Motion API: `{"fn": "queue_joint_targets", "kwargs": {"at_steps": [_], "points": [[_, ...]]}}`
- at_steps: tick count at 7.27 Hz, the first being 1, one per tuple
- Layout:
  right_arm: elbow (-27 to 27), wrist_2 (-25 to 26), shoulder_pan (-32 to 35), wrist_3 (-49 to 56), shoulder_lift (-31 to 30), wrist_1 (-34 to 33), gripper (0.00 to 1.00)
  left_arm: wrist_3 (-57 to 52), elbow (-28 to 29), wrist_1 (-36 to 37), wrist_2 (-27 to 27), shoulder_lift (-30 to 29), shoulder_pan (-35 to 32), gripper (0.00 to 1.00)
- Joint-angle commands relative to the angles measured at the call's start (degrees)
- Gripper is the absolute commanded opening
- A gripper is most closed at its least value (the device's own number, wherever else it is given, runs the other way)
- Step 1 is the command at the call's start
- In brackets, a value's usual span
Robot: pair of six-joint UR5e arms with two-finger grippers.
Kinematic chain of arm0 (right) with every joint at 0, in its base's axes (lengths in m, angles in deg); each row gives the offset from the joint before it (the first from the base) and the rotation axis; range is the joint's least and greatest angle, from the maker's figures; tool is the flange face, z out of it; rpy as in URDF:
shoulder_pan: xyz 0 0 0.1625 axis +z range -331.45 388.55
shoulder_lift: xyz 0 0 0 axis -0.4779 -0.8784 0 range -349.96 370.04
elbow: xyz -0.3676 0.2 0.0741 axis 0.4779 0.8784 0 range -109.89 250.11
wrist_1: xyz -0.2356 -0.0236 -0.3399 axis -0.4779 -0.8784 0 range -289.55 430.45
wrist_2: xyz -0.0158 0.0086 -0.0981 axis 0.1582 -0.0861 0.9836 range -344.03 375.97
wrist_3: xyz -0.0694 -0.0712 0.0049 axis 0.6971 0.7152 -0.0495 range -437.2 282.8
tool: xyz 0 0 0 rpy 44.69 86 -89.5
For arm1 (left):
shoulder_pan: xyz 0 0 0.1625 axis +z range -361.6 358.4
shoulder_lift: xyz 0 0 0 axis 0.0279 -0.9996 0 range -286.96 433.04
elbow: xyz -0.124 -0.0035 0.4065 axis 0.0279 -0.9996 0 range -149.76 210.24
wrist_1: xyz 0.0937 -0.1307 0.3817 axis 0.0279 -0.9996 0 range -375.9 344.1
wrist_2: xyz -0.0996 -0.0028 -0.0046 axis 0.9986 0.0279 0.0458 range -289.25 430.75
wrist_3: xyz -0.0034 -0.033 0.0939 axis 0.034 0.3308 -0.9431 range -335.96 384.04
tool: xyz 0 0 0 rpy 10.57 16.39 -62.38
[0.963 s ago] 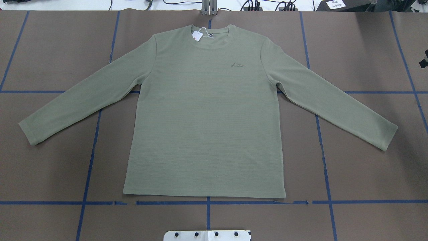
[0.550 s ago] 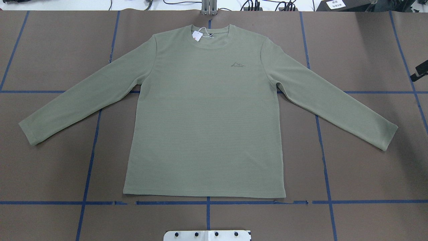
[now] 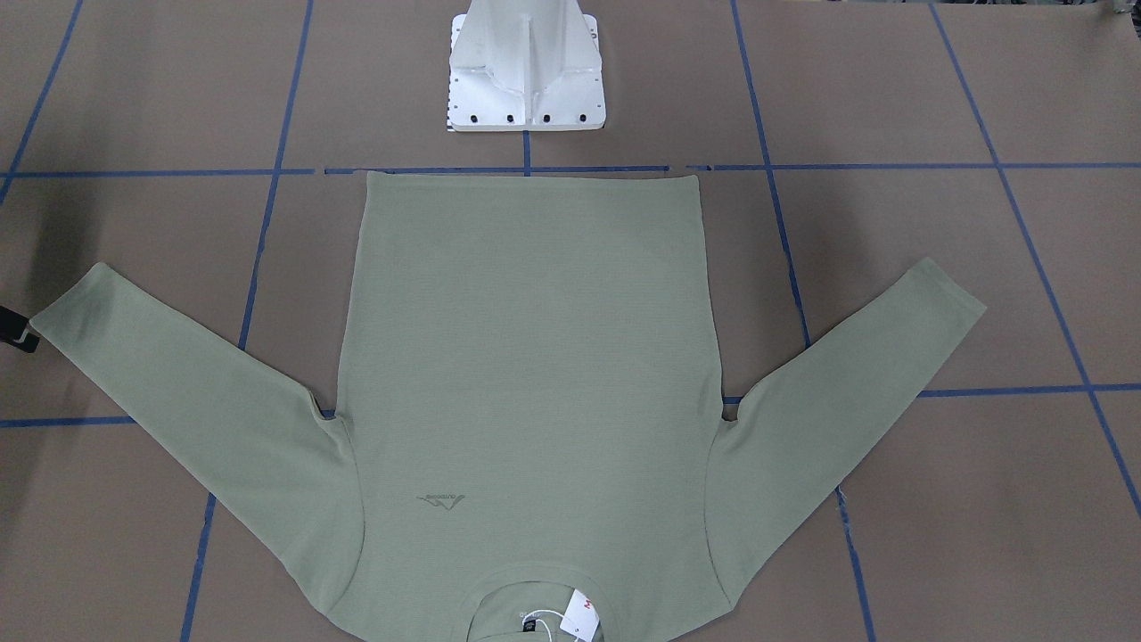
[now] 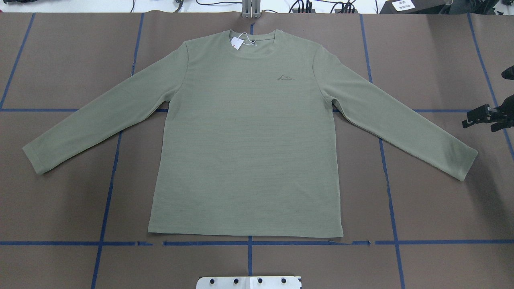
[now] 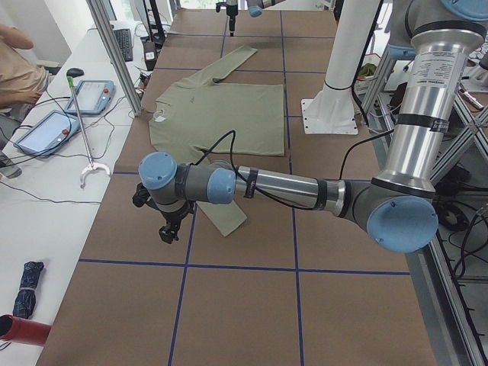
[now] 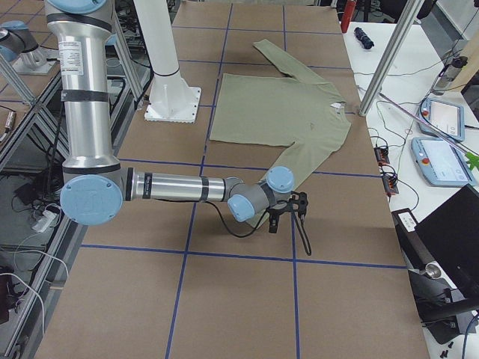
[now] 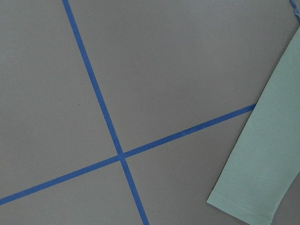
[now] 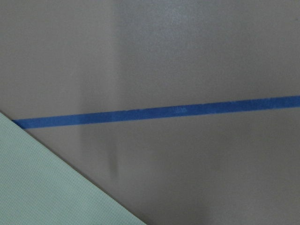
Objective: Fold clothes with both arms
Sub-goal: 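Reach the right gripper to the sleeve cuff on its side and grasp it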
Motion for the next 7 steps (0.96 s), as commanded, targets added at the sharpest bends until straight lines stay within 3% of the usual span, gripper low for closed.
{"fn": "queue_joint_targets", "kwargs": {"at_steps": [1,5,7], "points": [[0.0,1.0,-2.5,-7.7,-2.7,3.9,0.91,0.0,0.0,-0.6,2.1,0.6,-0.1,1.00],[0.5,0.9,-4.3,-10.4,-3.8,6.1,0.81,-0.3,-0.3,-0.6,2.1,1.2,-0.1,1.00],[1.1,0.9,-4.3,-10.3,-4.0,6.1,0.67,-0.2,-0.3,-0.8,2.1,1.2,-0.1,1.00]]}}
